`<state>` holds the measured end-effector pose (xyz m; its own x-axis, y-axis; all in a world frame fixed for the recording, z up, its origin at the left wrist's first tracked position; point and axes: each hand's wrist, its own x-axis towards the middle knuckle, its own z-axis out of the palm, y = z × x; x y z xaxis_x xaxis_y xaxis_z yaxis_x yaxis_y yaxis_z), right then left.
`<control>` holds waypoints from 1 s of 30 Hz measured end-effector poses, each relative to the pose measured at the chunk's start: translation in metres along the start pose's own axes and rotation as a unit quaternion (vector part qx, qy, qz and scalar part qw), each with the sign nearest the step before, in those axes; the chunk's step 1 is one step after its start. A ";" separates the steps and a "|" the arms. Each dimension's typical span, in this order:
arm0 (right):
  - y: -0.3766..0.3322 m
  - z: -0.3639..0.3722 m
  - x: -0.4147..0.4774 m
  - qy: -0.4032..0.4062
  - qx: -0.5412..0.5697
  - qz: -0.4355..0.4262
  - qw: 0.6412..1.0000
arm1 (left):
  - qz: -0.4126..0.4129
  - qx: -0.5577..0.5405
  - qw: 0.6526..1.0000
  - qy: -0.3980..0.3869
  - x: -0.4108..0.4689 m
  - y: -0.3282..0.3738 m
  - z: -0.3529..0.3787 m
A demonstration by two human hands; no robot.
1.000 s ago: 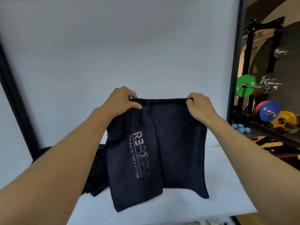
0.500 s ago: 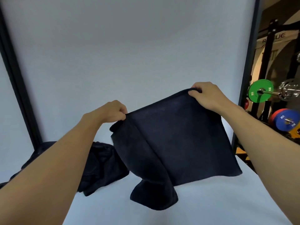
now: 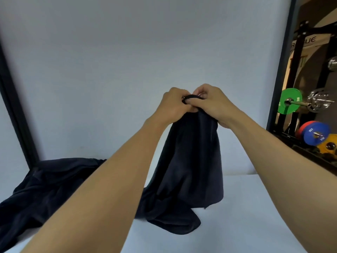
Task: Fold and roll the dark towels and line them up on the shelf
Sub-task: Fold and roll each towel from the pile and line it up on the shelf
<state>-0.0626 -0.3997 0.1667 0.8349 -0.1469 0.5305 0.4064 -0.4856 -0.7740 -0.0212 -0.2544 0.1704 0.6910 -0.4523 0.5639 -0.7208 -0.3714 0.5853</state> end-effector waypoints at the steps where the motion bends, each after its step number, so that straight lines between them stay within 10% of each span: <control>1: 0.005 -0.004 -0.003 -0.004 0.047 0.018 0.999 | 0.005 0.006 1.000 0.003 0.001 -0.001 -0.001; 11: 0.094 0.006 -0.056 -0.066 -0.040 0.211 0.974 | 0.021 -0.004 0.994 0.103 0.013 -0.019 -0.031; 15: 0.093 -0.008 -0.054 0.070 -0.019 0.154 0.985 | -0.036 -0.038 0.993 0.105 0.013 -0.035 -0.055; 19: 0.089 -0.040 -0.051 -0.026 -0.083 0.108 0.990 | -0.105 -0.146 0.977 0.116 0.003 -0.053 -0.078; 25: 0.104 -0.085 -0.031 -0.075 -0.340 0.147 0.926 | -0.126 -0.141 0.980 -0.054 -0.012 -0.076 -0.088; 30: 0.097 -0.099 0.012 -0.127 -0.475 0.151 0.858 | -0.167 0.012 0.985 0.030 0.017 -0.084 -0.078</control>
<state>-0.0503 -0.5339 0.1319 0.9515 -0.2557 0.1710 -0.2277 -0.9593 -0.1672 0.0552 -0.1678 0.1766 0.8915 -0.2533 0.3755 -0.4529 -0.5111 0.7305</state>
